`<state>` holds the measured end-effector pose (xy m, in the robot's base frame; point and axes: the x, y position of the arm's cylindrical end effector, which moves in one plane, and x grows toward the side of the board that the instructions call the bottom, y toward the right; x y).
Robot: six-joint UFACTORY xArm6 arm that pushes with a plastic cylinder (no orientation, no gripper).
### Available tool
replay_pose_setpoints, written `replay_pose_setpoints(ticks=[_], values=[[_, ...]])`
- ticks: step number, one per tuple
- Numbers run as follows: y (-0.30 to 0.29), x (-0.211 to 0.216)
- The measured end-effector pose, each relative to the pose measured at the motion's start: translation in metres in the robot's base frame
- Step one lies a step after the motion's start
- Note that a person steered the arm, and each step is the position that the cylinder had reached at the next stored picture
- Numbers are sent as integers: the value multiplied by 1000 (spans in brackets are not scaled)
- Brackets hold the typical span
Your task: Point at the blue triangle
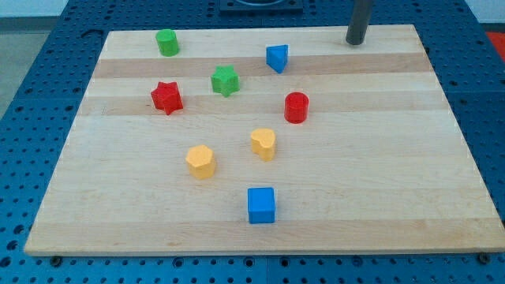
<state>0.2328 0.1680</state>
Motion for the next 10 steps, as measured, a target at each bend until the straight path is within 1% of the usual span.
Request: replay_pose_setpoints(ticks=[3, 5, 8, 10], values=[[-43, 0], [-52, 0], [-86, 0], [-92, 15]])
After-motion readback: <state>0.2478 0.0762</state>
